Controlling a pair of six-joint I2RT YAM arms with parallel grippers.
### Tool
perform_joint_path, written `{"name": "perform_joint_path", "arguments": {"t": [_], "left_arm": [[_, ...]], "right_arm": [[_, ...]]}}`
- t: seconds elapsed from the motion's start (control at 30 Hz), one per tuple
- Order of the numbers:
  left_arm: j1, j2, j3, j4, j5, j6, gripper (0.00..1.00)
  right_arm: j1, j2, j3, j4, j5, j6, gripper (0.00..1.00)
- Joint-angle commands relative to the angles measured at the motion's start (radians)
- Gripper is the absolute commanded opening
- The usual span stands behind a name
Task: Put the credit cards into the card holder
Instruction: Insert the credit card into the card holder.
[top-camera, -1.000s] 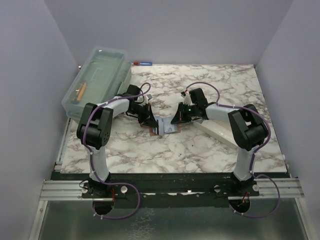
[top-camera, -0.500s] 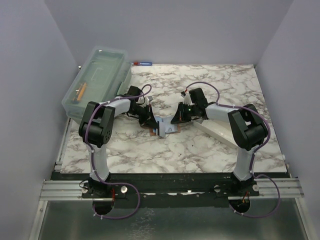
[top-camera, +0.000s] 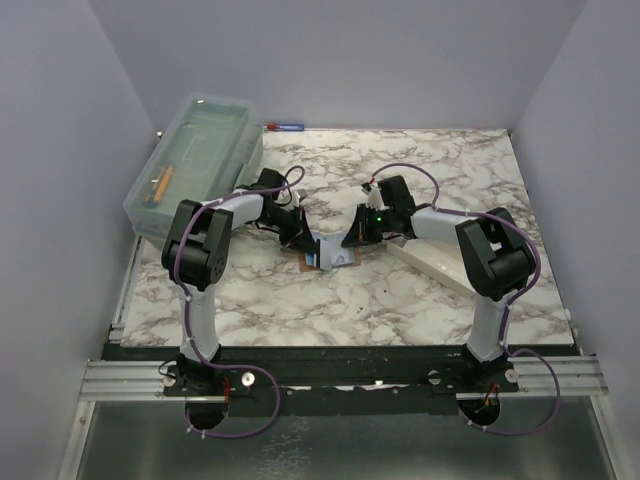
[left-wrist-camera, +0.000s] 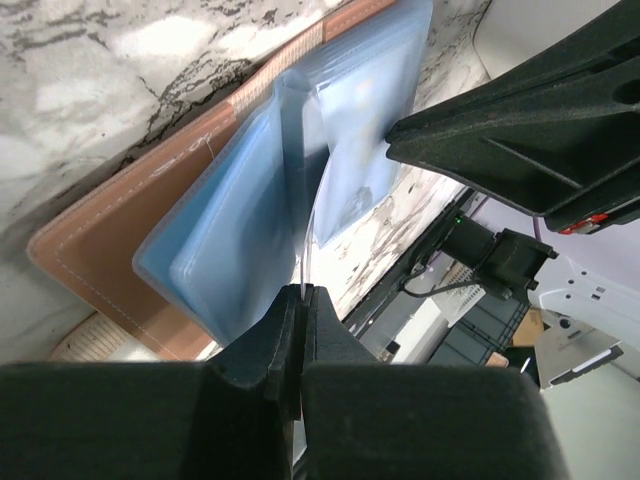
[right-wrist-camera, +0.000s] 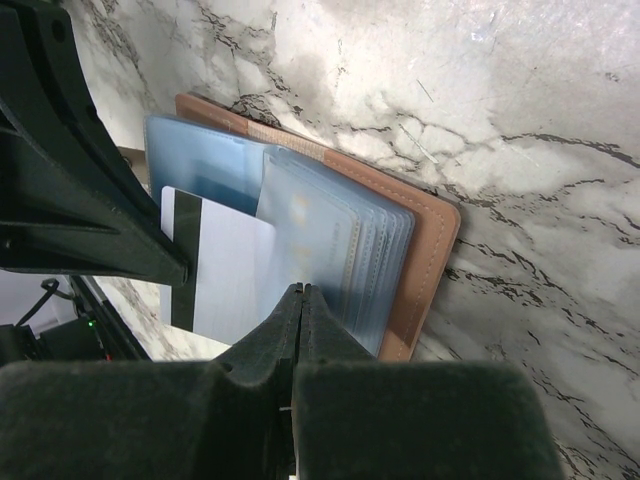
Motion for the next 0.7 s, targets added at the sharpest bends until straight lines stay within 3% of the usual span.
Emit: {"name": "perform_joint_path", "arguments": {"t": [0.0,0.67], "left_arm": [[-0.005,0.039,0.037,0.006,-0.056,-0.005,0.0],[0.002,0.075,0.085,0.012,-0.152,-0.024,0.0]], "right_arm": [[-0.006,0.052,-0.013,-0.061,0.095,-0.049,0.0],[-0.006,0.06,-0.012,-0.058,0.093,-0.049,0.0]]}}
